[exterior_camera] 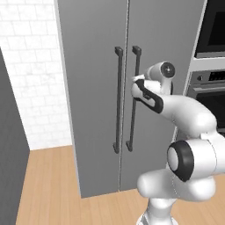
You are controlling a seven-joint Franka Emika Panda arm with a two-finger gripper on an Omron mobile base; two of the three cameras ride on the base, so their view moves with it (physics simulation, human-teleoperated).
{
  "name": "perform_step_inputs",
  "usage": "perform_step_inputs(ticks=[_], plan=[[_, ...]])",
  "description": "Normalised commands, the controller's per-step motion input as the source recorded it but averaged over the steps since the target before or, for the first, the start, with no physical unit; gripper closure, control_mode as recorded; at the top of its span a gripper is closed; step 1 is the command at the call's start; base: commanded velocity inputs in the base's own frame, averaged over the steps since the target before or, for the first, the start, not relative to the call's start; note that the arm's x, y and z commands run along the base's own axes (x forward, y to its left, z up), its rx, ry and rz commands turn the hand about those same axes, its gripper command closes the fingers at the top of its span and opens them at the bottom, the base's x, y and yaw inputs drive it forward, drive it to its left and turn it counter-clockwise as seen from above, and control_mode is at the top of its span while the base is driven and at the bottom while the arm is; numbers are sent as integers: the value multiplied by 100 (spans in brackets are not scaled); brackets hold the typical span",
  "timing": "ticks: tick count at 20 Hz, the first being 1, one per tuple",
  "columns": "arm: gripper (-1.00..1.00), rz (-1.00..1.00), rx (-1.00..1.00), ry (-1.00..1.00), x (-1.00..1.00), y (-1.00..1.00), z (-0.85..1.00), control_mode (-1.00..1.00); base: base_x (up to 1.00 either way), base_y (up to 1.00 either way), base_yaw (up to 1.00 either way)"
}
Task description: Take the strawberry from the fridge and place it on top of the pancake, located on the dining counter.
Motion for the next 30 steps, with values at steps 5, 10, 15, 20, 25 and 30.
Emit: perform_step_inputs(ticks=[5, 10, 15, 20, 25, 30], plan=[[-100, 0, 0, 0, 58, 1, -11, -100, 0, 0, 0], [-100, 0, 0, 0, 68, 0, -15, -100, 0, 0, 0], [-100, 0, 0, 0, 72, 0, -15, -100, 0, 0, 0], [-100, 0, 0, 0, 80, 0, -23, -100, 0, 0, 0], [-100, 0, 0, 0, 81, 0, -25, -100, 0, 0, 0], [100, 0, 0, 0, 74, 0, -26, -100, 0, 0, 0]])
